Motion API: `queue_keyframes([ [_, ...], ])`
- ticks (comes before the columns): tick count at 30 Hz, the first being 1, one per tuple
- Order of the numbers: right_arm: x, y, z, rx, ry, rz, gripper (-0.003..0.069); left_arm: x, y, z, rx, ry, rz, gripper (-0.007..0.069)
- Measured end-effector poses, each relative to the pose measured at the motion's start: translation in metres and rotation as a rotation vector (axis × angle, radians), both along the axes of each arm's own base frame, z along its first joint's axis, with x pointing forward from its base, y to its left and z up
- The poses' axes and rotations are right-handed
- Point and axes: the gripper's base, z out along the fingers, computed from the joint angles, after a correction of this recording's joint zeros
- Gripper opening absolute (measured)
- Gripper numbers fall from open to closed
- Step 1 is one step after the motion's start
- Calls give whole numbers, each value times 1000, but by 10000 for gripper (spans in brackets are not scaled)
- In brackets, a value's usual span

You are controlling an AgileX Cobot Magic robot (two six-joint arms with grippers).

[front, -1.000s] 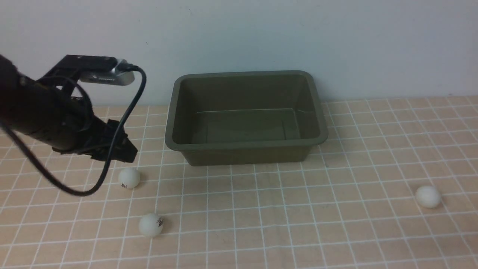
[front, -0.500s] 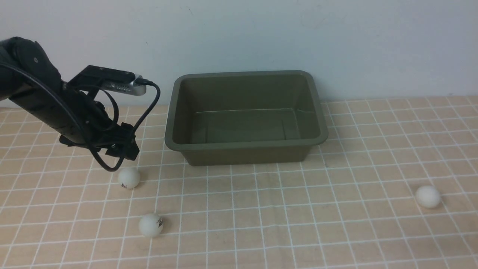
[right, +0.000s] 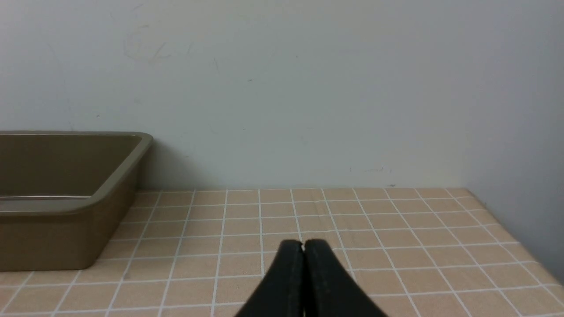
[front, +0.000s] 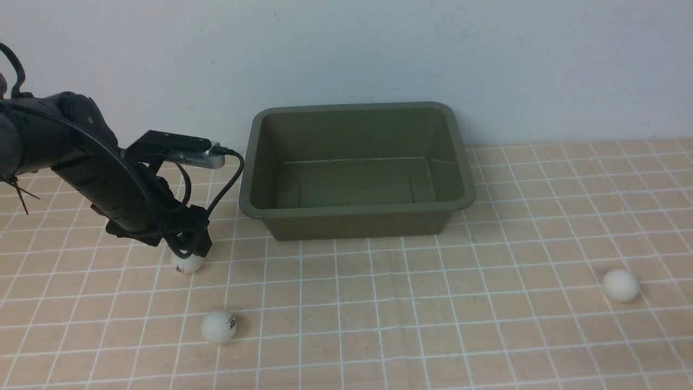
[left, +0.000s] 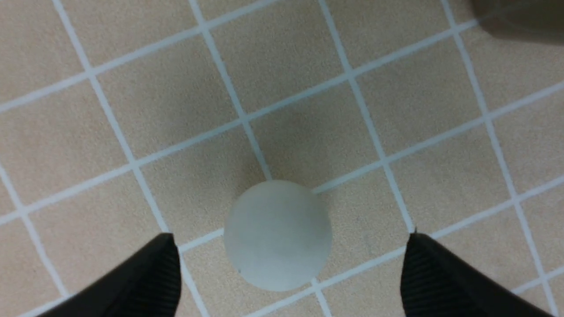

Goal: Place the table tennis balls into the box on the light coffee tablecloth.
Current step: 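Reach for and grasp a ping pong ball on the table beside the basket, then drop the ball into the bin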

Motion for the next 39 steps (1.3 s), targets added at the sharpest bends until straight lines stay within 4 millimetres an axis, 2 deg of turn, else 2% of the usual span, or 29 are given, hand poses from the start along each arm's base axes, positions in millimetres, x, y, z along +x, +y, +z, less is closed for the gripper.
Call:
queue_keyframes([
  [5,0,0,0,0,0,0,-20,4,-1,-9,-9,8,10,562],
  [9,0,0,0,0,0,0,-20,7,-1,-18,-20,24,13,501],
  [13,0,0,0,0,0,0,-20,8,-2,-26,-22,44,15,395],
  [14,0,0,0,0,0,0,-20,9,-2,-27,-23,45,15,338],
  [15,0,0,0,0,0,0,-20,10,-2,-26,-21,43,12,314],
  [19,0,0,0,0,0,0,-20,12,-2,-16,-16,78,-7,316],
  [24,0,0,0,0,2,0,-20,20,1,33,13,141,-23,318],
  [25,0,0,0,0,2,0,-20,20,1,37,18,140,-26,318],
  [26,0,0,0,0,3,0,-20,23,1,53,18,139,-21,318],
  [29,0,0,0,0,3,0,-20,32,-6,101,-19,37,-18,318],
  [31,0,0,0,0,3,0,-20,34,-11,111,-45,5,-24,318],
  [32,0,0,0,0,3,0,-20,38,-27,130,-100,-60,-58,318],
  [33,0,0,0,0,3,0,-20,38,-29,132,-106,-67,-63,318],
  [35,0,0,0,0,3,0,-20,40,-58,146,-174,-149,-134,318],
  [38,0,0,0,0,3,0,-20,42,-89,146,-212,-211,-196,318],
  [39,0,0,0,0,3,0,-20,42,-93,146,-213,-213,-204,318],
])
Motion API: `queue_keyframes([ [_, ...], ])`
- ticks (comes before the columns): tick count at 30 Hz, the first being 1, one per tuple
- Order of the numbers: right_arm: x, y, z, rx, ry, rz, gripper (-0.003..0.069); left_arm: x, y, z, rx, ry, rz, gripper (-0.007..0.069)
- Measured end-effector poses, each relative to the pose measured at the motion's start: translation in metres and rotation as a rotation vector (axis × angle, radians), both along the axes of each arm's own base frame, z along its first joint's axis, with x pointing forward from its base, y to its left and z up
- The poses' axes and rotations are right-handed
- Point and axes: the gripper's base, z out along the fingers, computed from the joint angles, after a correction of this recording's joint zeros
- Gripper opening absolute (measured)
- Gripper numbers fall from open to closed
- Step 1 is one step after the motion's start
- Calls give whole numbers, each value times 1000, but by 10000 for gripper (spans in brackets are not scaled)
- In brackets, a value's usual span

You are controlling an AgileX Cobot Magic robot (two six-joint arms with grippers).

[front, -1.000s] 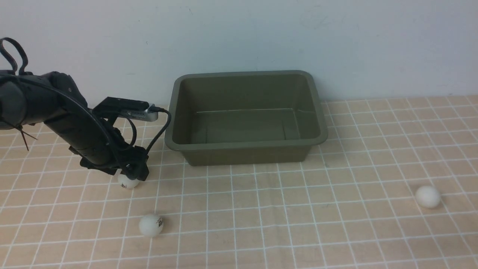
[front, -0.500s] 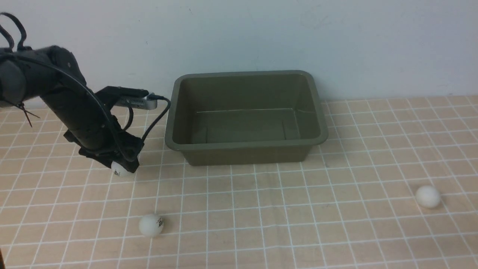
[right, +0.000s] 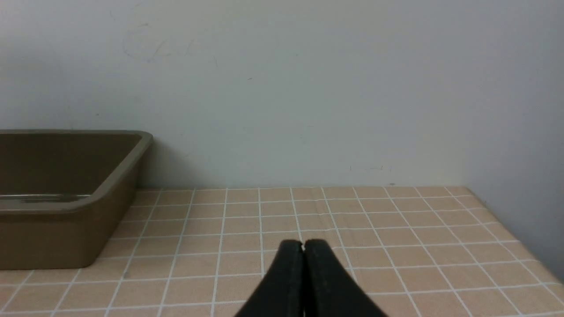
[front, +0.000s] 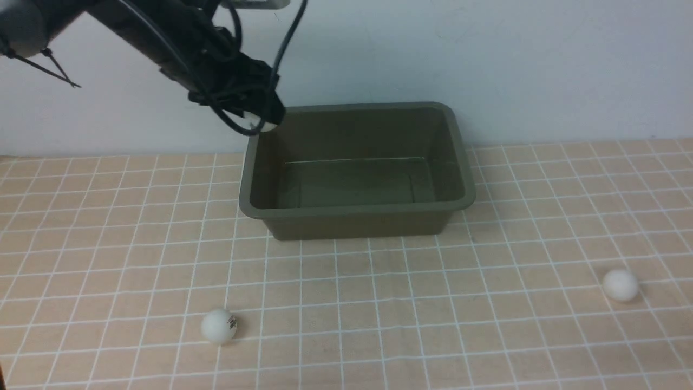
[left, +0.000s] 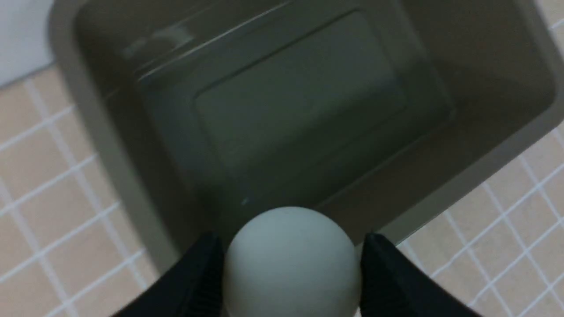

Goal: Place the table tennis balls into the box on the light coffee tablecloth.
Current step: 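Drop the ball into the bin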

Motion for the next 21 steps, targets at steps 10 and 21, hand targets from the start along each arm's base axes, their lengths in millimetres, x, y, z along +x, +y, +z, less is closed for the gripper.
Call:
queue_keyframes([
  [10,0,0,0,0,0,0,-20,25,-52,-64,54,-33,-48,318],
  [21,-2,1,18,314,-214,40,-20,41,-54,-125,139,19,-115,318],
])
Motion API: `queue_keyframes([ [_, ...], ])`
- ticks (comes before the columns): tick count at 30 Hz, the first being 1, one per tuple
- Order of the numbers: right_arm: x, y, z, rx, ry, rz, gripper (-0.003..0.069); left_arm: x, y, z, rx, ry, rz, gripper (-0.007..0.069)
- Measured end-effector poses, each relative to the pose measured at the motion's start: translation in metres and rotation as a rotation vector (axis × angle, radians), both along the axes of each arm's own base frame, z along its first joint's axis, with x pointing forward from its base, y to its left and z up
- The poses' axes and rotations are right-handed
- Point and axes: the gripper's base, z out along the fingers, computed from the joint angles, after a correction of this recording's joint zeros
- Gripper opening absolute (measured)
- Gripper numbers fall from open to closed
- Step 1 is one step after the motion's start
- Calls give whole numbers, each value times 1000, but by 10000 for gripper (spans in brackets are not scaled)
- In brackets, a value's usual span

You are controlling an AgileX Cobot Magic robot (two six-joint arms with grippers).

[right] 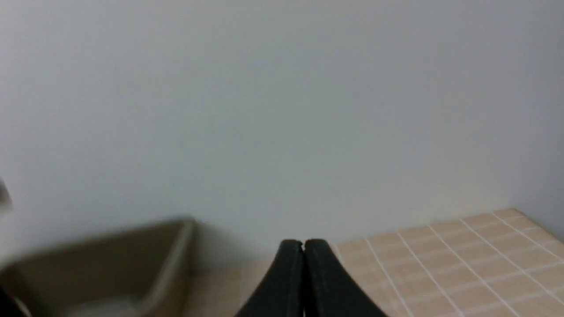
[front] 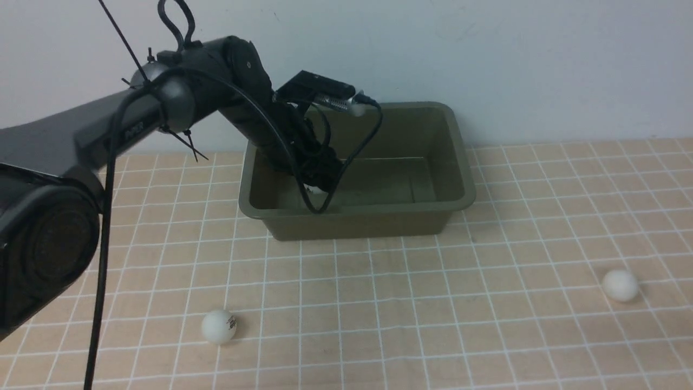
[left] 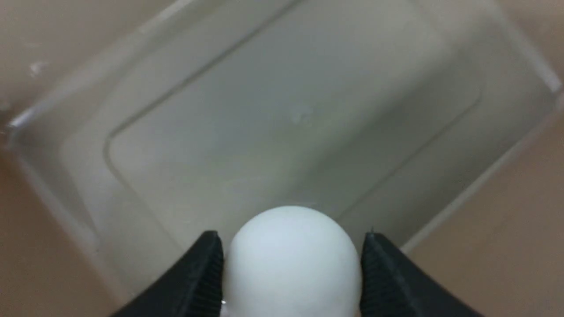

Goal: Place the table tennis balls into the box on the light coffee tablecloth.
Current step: 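Drop the ball into the bin, then reach for and grasp a ping pong ball on the table beside the basket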

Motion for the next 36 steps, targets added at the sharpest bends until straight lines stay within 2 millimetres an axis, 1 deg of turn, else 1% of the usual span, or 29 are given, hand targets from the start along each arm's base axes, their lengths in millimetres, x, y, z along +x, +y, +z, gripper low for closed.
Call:
queue_keyframes([
  [2,-3,-2,10,151,-130,21,-20,1,0,-4,10,-1,-16,328],
  [3,-3,-2,10,165,-131,23,-20,1,0,-5,10,0,-15,330],
  [4,-6,-3,17,242,-220,34,-20,1,0,-4,12,-5,-21,358],
  [5,-7,-4,20,273,-258,37,-20,2,0,-3,11,-9,-23,380],
  [9,-10,-7,25,340,-330,40,-20,4,-1,8,4,-29,-31,450],
  [12,-9,-8,23,382,-314,44,-20,3,-2,24,1,-36,-49,466],
  [15,-7,-7,20,390,-270,46,-20,-2,0,50,20,-33,-78,468],
  [17,-7,-6,19,383,-254,48,-20,-7,2,71,43,-31,-97,468],
  [18,-7,-6,19,356,-251,49,-20,-14,6,88,75,-33,-114,468],
  [20,-6,-3,20,280,-224,54,-20,-20,13,114,111,-77,-106,468],
  [21,-6,-1,22,240,-210,57,-20,-23,15,121,117,-87,-90,468],
  [22,-7,1,30,185,-180,60,-20,-28,22,136,128,-111,-61,468],
  [25,-4,2,51,69,-90,43,-20,-39,35,164,122,-154,0,468],
  [26,-3,2,55,63,-83,41,-20,-41,36,168,121,-162,5,468],
  [28,6,1,74,0,13,12,-20,-52,44,188,101,-188,47,469],
  [29,9,0,77,-9,25,11,-20,-54,45,192,98,-196,52,469],
  [30,19,0,91,-43,77,9,-20,-65,48,207,86,-222,63,469],
  [33,44,1,110,-79,180,29,-20,-81,51,218,76,-232,62,469],
  [35,71,6,118,-147,318,54,-20,-94,55,212,90,-191,59,469],
  [36,77,6,117,-156,345,57,-20,-94,55,212,90,-191,59,469],
])
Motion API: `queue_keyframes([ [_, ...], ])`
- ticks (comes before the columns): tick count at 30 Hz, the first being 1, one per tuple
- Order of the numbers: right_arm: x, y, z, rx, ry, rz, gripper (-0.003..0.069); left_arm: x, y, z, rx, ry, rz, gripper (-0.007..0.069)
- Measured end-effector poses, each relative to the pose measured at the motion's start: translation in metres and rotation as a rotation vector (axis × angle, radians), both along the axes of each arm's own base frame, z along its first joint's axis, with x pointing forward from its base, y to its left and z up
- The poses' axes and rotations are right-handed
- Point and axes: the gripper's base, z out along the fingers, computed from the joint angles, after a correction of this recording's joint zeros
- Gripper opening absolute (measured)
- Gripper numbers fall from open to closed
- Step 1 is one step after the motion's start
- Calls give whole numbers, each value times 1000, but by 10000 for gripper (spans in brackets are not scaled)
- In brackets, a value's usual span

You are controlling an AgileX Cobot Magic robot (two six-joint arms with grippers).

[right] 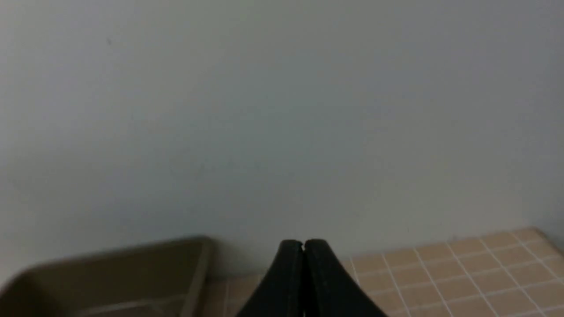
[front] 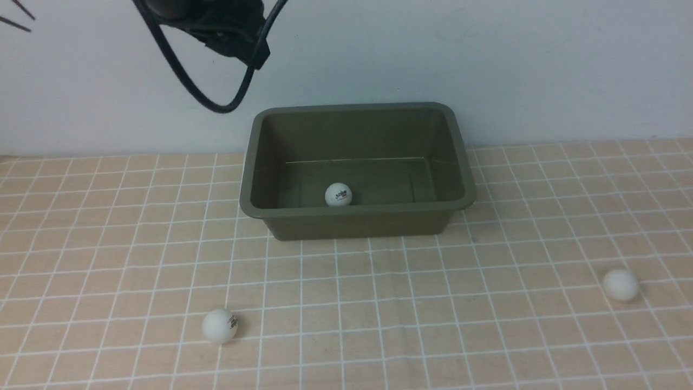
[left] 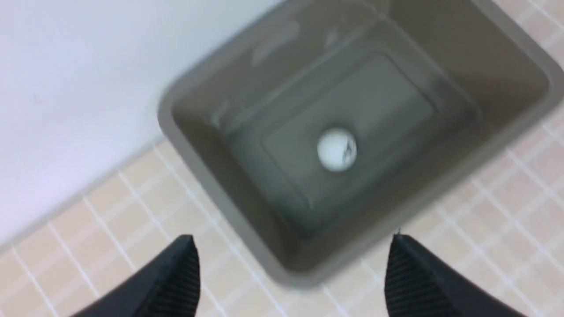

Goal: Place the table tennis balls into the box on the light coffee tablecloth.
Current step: 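Reach for and grasp a ping pong ball on the table beside the basket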

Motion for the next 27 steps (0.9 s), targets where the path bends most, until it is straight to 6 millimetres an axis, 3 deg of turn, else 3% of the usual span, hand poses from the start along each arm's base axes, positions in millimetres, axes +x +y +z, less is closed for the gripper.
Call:
queue_keyframes([
  [2,33,12,3,-118,177,55,-19,-16,5,-17,28,76,2,469],
  [3,45,18,3,-164,248,76,-19,-22,6,-31,41,128,2,469],
  [4,45,18,5,-170,249,79,-19,-23,7,-33,44,136,2,469],
  [7,85,36,-2,-288,502,106,-19,-50,14,-66,80,264,0,469],
  [14,141,49,-31,-412,857,80,-15,-94,26,-116,106,329,2,469],
  [19,159,57,-45,-435,951,127,-3,-105,30,-158,111,326,21,469],
  [27,161,45,-48,-319,991,137,111,-96,29,-188,118,291,21,469],
])
